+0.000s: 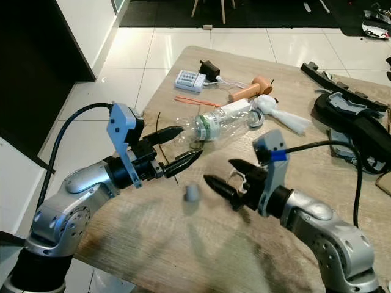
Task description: Picking trash to rubbish bin
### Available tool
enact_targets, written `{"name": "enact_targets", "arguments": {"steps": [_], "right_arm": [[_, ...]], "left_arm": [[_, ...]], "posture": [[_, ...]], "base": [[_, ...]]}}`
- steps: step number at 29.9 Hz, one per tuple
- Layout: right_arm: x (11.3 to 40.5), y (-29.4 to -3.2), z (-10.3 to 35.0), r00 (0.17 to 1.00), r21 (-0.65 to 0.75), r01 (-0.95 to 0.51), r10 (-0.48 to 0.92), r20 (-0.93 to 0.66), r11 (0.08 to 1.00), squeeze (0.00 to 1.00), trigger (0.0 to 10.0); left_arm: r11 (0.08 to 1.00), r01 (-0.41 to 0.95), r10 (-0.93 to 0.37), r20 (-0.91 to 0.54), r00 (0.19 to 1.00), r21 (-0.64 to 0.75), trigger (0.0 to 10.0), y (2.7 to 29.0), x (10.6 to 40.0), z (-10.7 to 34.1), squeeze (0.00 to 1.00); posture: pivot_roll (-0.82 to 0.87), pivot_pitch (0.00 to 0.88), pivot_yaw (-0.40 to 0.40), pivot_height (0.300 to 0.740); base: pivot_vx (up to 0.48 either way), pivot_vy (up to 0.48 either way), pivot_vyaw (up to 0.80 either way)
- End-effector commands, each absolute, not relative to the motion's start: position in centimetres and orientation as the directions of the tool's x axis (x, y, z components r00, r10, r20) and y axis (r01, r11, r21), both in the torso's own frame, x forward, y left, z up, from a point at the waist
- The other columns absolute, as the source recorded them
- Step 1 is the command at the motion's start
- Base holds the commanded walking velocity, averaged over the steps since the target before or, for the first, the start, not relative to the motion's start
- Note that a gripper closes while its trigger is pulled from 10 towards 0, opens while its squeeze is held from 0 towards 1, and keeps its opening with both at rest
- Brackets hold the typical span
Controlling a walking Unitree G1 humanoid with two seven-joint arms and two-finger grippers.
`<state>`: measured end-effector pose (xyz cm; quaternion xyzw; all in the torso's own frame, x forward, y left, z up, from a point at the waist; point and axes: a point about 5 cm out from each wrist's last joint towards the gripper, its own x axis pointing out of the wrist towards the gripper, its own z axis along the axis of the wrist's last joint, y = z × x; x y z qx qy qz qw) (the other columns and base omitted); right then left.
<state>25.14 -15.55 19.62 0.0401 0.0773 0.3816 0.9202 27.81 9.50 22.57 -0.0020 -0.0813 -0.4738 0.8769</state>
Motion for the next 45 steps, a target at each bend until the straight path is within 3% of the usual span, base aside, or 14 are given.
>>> {"name": "enact_targets", "arguments": {"steps": [1,2,3,13,14,15,21,27,28,33,40,41,45], "right_arm": [[25.2,-15.4,19.3,0.695,0.122,-0.701,0.711,-0.109,0.703,0.00,10.0],[25.7,-15.4,19.2,0.710,0.086,-0.693,0.698,-0.093,0.716,0.37,10.0],[26.3,-15.0,19.1,0.710,0.048,-0.700,0.702,-0.064,0.713,1.00,10.0],[28.1,-12.3,19.1,0.677,-0.048,-0.733,0.735,0.038,0.678,1.00,10.0],[28.4,-11.9,19.2,0.676,-0.046,-0.733,0.734,0.063,0.679,0.80,10.0],[28.8,-11.2,19.1,0.663,-0.030,-0.744,0.743,0.096,0.667,0.00,10.0],[28.8,-10.1,18.3,0.628,-0.025,-0.773,0.770,0.112,0.634,0.00,10.0],[28.5,-10.6,17.3,0.643,-0.035,-0.761,0.760,0.094,0.648,0.00,10.0],[28.2,-11.3,17.0,0.659,-0.031,-0.747,0.745,0.097,0.665,0.00,10.0],[27.9,-11.7,16.6,0.668,-0.027,-0.739,0.738,0.097,0.673,0.00,10.0],[28.4,-13.3,15.9,0.769,-0.107,-0.629,0.637,0.062,0.770,0.00,10.0],[29.1,-14.5,16.0,0.820,-0.125,-0.558,0.568,0.072,0.821,1.00,10.0],[29.6,-15.4,16.5,0.851,-0.150,-0.498,0.515,0.106,0.854,1.00,10.0]], "left_arm": [[0.548,0.833,-0.832,0.140,0.536,0.071,10.0,9.6,27.7,22.4,0.00],[0.549,0.832,-0.832,0.141,0.537,0.071,10.0,9.6,27.7,22.4,0.00],[0.553,0.830,-0.829,0.143,0.540,0.072,10.0,9.6,27.7,22.4,0.00],[0.601,0.795,-0.797,0.139,0.588,0.082,10.0,10.2,28.1,22.1,0.00],[0.605,0.792,-0.795,0.128,0.593,0.083,10.0,10.5,28.1,21.9,0.00],[0.604,0.789,-0.797,0.083,0.599,0.108,10.0,11.2,27.8,21.0,0.00],[0.634,0.755,-0.766,0.001,0.643,0.166,10.0,13.4,27.7,19.7,0.00],[0.674,0.714,-0.722,-0.033,0.691,0.191,10.0,15.3,27.5,19.0,0.00],[0.759,0.619,-0.626,-0.033,0.779,0.203,10.0,17.7,27.6,18.3,0.00],[0.801,0.556,-0.561,-0.045,0.826,0.222,10.0,19.0,27.5,17.5,0.00],[0.760,0.637,-0.646,0.033,0.763,0.130,10.0,15.6,27.1,18.3,0.00],[0.733,0.673,-0.680,0.073,0.730,0.097,10.0,14.2,27.2,18.9,0.00],[0.676,0.731,-0.737,0.110,0.667,0.094,10.0,12.3,27.1,19.7,0.00]], "posture": [[0.02,0.207,0.049,0.740],[0.02,0.206,0.052,0.740],[0.02,0.206,0.052,0.740],[0.03,0.199,0.057,0.740],[0.03,0.199,0.057,0.740],[0.04,0.199,0.053,0.740],[0.05,0.200,0.046,0.740],[0.04,0.196,0.046,0.740],[0.03,0.196,0.044,0.740],[0.03,0.197,0.039,0.740],[0.02,0.204,0.045,0.740],[0.01,0.206,0.047,0.740],[0.02,0.207,0.046,0.740]], "base": [[0.000,0.000,0.00],[0.000,0.000,0.00],[0.000,0.000,0.00],[0.000,0.000,0.00],[0.000,0.000,0.00],[0.000,0.000,0.00],[0.000,0.000,0.00],[0.000,0.000,0.00],[0.000,0.000,0.00],[0.000,0.000,0.00],[0.000,0.000,0.00],[0.000,0.000,0.00],[0.000,0.000,0.00]]}}
